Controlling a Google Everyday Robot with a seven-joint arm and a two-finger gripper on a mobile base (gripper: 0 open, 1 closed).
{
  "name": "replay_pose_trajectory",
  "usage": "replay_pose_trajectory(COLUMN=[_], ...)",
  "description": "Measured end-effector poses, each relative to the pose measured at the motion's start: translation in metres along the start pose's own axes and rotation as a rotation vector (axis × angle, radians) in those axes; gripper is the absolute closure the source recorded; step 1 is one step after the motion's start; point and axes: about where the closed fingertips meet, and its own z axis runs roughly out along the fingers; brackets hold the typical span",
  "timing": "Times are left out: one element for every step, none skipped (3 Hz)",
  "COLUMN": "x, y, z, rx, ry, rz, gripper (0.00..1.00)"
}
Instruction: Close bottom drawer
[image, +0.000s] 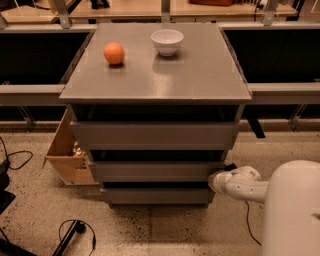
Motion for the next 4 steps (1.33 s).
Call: replay_pose_trajectory(x=[-0.002,-0.001,-0.003,-0.007], y=[0.018,0.063,0.105,0.14], z=[-0.007,-0.047,-0.109,-0.179], rx=[-0.059,-0.223,-0.402,-0.563], ry=[0.012,0.065,0.146,0.249], rz=[-0.007,-0.027,-0.039,-0.002], gripper=[1.0,1.0,1.0,1.0])
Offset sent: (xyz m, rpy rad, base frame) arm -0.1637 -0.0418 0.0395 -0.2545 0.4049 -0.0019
